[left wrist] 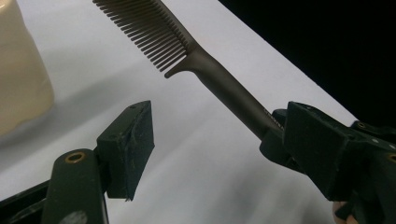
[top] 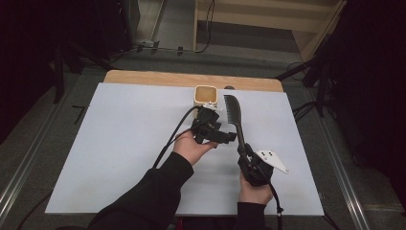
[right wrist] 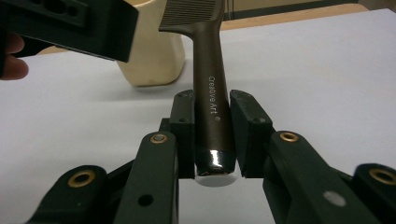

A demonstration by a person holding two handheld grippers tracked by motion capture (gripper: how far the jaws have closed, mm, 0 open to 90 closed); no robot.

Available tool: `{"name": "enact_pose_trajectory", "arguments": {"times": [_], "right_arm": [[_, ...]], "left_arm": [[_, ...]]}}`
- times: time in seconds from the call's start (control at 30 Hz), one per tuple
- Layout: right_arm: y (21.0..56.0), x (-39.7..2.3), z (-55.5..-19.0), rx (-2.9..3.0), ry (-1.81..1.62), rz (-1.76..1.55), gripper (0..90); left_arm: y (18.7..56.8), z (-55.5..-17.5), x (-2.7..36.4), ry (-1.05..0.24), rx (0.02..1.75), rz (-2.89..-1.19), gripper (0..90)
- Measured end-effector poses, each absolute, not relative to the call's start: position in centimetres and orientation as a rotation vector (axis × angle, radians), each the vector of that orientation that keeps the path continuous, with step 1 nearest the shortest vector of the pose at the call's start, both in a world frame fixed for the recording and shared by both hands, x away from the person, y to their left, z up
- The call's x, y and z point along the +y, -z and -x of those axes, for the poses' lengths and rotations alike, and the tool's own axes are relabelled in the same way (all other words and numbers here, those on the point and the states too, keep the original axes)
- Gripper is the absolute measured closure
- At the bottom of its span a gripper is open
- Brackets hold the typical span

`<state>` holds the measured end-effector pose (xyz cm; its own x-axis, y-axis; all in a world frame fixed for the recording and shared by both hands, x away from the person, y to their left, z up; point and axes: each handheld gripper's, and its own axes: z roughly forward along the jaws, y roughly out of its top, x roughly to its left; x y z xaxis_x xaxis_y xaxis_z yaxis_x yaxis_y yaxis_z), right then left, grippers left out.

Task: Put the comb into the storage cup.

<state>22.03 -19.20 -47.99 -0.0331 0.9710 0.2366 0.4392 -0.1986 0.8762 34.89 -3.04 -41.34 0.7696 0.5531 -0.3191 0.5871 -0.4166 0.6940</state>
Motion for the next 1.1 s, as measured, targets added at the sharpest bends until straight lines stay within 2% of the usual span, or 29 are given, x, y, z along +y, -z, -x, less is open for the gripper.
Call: {"name": "enact_pose_trajectory", "arguments": {"times": [1.1], "right_arm": [[47.6, -18.5, -21.6, 1.431, -1.225, -1.627, 70.3]], "left_arm": [[42.4, -35.7, -6.1, 0.095, 0.910, -2.081, 27.9]]}}
